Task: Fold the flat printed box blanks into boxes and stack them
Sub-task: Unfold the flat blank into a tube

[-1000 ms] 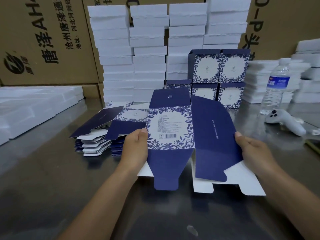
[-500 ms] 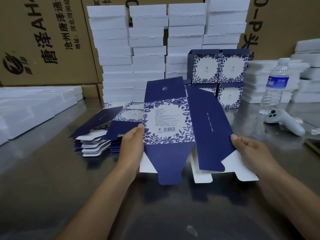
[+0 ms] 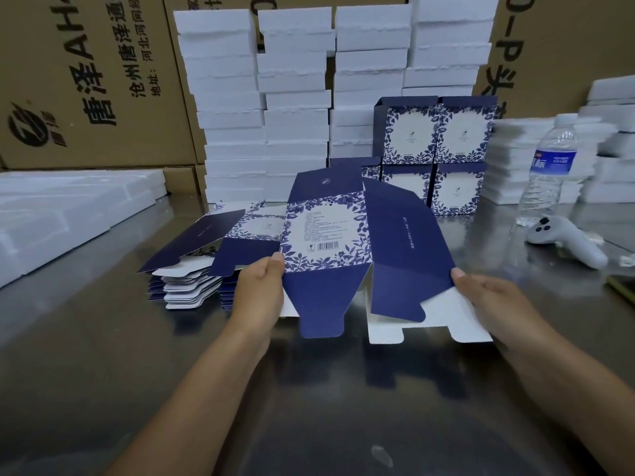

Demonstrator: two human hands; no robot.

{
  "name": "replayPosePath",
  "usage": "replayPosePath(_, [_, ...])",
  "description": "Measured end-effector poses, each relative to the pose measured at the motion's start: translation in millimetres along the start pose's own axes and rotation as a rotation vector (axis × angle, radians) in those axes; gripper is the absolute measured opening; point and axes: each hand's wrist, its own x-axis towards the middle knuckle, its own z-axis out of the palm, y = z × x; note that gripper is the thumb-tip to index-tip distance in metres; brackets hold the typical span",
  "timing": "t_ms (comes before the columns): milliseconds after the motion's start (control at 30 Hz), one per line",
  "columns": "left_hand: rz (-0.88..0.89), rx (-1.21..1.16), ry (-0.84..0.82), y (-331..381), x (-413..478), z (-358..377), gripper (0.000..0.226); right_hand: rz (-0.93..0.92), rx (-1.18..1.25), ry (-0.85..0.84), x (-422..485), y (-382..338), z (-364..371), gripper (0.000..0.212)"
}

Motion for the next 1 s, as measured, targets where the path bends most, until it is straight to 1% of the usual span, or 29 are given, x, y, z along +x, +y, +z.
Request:
replayPosePath(100, [-0.062,-0.078,-0.051,4.5,-2.7,-0.1,0.036,-0.015,-0.011,0.004,3.4,2.5,-4.6,0.035])
replayPosePath(167, [-0.144,-0.211,-0.087,8.1,-2.6,-0.5,0.028,-0.038,-0.069,0.036,6.6,6.6,-5.4,0.036])
replayPosePath(200, [-0.189,-0.28,-0.115,9.6,-2.5,-1.0,0.025,-0.071,-0.134,0.061,7.6,8.6,-4.5,0.033])
replayPosePath(267, [-0.196,-0.305,-0.186,11.3,-3.8,-2.0,0.022,-0.182,-0.264,0.085,9.0,12.2,-2.0,0.015])
replayPosePath(300, [-0.169,-0.279,-0.217,10.9,-4.4,-1.5,0.022,-0.234,-0.305,0.053,7.7,12.6,0.1,0.011])
replayPosePath(400, [-0.119,-0.239,-0.237,10.2,-6.1,1.6,0.024,-0.36,-0.427,-0.085,6.0,16.2,2.7,0.02])
replayPosePath(467, [-0.1,-0.236,-0.229,11.3,-6.3,3.3,0.024,-0.368,-0.511,-0.125,4.1,17.0,3.4,0.02])
replayPosePath(567, [-0.064,-0.12,-0.252,10.7,-7.0,6.8,0.02,-0.383,-0.598,-0.161,3.7,18.4,2.6,0.051])
replayPosePath(600, [-0.052,-0.073,-0.265,10.0,-8.1,8.3,0.019,-0.403,-0.598,-0.159,4.2,19.3,3.5,0.058])
replayPosePath(633, [-0.04,-0.027,-0.279,8.5,-8.8,9.7,0.019,-0.414,-0.578,-0.173,3.4,20.0,4.5,0.067])
replayPosePath(733, [-0.019,0.058,-0.312,3.2,-9.9,12.7,0.022,-0.419,-0.518,-0.233,2.9,23.0,4.8,0.108])
replayPosePath(767, [-0.017,0.062,-0.32,2.4,-10.5,13.3,0.023,-0.425,-0.505,-0.239,3.5,24.2,4.6,0.115])
replayPosePath(800, [-0.012,0.063,-0.329,1.6,-11.0,14.1,0.022,-0.443,-0.491,-0.239,3.1,24.9,5.2,0.115])
replayPosePath(833, [-0.001,0.066,-0.34,0.7,-11.4,14.7,0.021,-0.469,-0.482,-0.23,2.4,24.9,6.4,0.109])
replayPosePath(867, [0.014,0.075,-0.356,-0.3,-11.4,15.5,0.021,-0.498,-0.472,-0.214,1.7,24.6,7.8,0.099])
replayPosePath(900, [0.031,0.086,-0.376,-0.9,-11.2,15.5,0.025,-0.531,-0.454,-0.196,1.8,24.3,9.1,0.086])
replayPosePath(933, [0.046,0.1,-0.403,-1.6,-10.8,15.3,0.035,-0.554,-0.427,-0.179,2.3,24.0,9.6,0.074])
replayPosePath(1000, [0.081,0.171,-0.477,-5.1,-9.8,12.9,0.064,-0.557,-0.368,-0.157,3.0,21.7,9.2,0.054])
